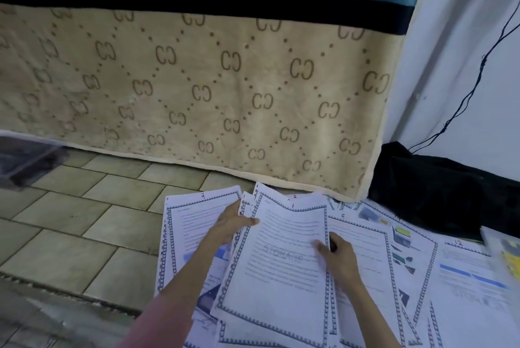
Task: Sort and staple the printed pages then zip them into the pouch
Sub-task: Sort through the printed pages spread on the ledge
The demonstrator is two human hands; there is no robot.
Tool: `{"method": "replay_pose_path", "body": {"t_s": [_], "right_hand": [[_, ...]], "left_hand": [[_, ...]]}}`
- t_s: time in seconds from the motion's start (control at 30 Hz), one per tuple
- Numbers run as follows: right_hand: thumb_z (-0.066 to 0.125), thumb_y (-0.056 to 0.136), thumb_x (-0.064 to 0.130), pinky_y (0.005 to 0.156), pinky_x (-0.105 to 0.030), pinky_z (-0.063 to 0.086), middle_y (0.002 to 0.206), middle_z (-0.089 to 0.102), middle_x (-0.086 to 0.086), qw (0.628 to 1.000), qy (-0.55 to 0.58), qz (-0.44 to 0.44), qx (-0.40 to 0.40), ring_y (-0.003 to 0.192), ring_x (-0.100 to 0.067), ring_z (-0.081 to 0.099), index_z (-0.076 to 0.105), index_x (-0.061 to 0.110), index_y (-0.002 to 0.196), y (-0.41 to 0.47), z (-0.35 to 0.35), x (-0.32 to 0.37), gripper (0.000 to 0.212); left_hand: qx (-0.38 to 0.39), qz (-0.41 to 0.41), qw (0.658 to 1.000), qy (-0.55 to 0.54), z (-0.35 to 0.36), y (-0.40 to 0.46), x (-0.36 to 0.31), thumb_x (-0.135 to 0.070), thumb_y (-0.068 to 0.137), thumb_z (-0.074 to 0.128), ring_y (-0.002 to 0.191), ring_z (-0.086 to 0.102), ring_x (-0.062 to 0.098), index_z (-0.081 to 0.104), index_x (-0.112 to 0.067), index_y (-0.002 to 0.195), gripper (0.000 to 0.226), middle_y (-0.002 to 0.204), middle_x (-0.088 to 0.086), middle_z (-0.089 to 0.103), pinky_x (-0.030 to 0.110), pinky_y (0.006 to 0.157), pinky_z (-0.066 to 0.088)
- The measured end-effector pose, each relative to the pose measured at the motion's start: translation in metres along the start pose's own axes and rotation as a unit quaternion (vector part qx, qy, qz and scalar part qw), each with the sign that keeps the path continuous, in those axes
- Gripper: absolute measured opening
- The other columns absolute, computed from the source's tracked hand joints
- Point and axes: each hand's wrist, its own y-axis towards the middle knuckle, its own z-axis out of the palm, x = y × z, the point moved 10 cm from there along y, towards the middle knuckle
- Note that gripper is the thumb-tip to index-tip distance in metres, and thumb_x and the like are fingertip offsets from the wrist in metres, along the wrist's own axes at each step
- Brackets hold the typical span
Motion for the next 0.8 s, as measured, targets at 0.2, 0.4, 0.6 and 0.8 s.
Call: {"method": "replay_pose_path", "body": {"t_s": [0.2,0.4,0.6,0.8], "right_hand": [[0.083,0.067,0.034,0.081,-0.036,0.057,0.112,0.068,0.005,0.968,0.218,0.099,0.073,0.099,-0.017,0.068,0.054,0.021,0.124,0.012,0.005,-0.009,0.065],[0.081,0.067,0.038,0.091,-0.045,0.054,0.109,0.072,-0.002,0.966,0.255,0.025,0.037,0.101,-0.019,0.068,0.065,0.015,0.114,0.018,-0.013,0.028,0.054],[0.07,0.082,0.008,0.081,-0.022,0.054,0.098,0.067,0.011,0.968,0.222,-0.098,-0.068,0.09,-0.003,0.065,0.062,0.023,0.101,0.017,-0.05,0.103,0.026],[0.073,0.08,0.012,0.077,-0.018,0.052,0.103,0.068,0.003,0.975,0.148,-0.144,-0.076,0.096,-0.01,0.065,0.063,0.011,0.114,0.022,-0.053,0.113,0.035]], "left_hand": [[0.095,0.014,0.984,-0.147,0.016,-0.011,-0.024,-0.003,0.09,0.054,0.112,0.059,0.034,0.052,-0.003,0.129,0.038,0.127,0.019,0.059,0.049,0.092,0.05],[0.115,0.013,0.993,-0.006,0.032,-0.03,-0.034,-0.022,0.079,0.073,0.107,0.062,0.023,0.055,-0.012,0.124,0.049,0.121,0.007,0.063,0.039,0.092,0.052],[-0.06,0.223,0.973,0.021,0.028,-0.066,-0.115,-0.012,0.084,0.067,0.096,0.06,0.01,0.057,-0.02,0.103,0.023,0.098,-0.01,0.062,0.023,0.081,0.044],[-0.064,0.262,0.962,0.037,0.025,-0.072,-0.12,-0.011,0.078,0.074,0.092,0.061,0.004,0.06,-0.022,0.101,0.029,0.094,-0.012,0.063,0.002,0.067,0.046]]}}
